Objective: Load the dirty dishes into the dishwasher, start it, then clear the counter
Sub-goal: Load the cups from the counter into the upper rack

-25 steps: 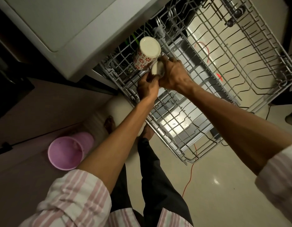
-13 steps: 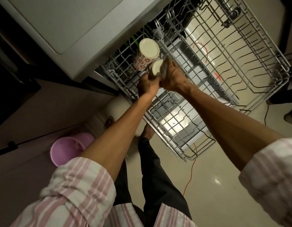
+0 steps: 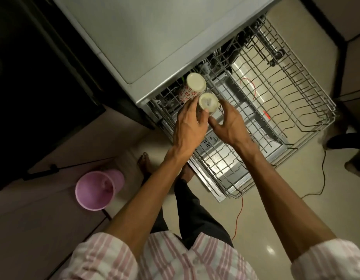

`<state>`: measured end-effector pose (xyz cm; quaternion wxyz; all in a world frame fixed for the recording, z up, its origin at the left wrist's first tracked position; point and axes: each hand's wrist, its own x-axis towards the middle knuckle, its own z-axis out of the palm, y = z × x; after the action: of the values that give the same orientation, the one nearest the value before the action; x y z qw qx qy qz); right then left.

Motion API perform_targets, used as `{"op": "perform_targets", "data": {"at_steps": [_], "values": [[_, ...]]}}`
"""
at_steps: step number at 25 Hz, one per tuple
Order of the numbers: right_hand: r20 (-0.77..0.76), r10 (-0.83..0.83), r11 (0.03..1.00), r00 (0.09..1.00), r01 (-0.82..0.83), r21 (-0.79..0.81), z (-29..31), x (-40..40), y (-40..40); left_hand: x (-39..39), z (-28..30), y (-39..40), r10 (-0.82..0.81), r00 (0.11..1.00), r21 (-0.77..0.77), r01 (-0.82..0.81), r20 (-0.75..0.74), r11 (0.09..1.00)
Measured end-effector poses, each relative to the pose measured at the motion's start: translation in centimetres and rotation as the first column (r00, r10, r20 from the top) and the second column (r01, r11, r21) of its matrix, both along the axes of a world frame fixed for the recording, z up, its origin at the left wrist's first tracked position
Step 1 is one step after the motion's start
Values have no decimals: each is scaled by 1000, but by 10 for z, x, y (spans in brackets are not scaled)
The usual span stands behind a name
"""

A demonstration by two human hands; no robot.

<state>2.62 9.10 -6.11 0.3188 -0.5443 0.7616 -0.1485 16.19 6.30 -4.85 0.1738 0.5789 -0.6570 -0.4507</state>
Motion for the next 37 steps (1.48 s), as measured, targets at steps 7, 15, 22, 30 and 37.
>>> {"op": "perform_targets", "data": {"at_steps": [7, 15, 22, 30, 37], "values": [[-32, 38, 985, 999, -42, -166, 74, 37, 21, 50, 67, 28, -30, 999, -90, 34, 38, 995], [-15, 174, 940, 985, -171, -296, 138, 109, -4, 110, 119, 24, 165, 985, -146, -172, -56, 974], [1, 319, 884, 948, -297, -360, 163, 175, -35, 186, 145, 12, 356, 929, -199, -370, -103, 907], [28, 509, 805, 860, -465, -369, 186, 269, -74, 276, 150, -1, 587, 797, -346, -597, -147, 724], [9, 653, 711, 757, -609, -353, 195, 349, -101, 354, 146, -18, 743, 638, -466, -730, -202, 500]]}}
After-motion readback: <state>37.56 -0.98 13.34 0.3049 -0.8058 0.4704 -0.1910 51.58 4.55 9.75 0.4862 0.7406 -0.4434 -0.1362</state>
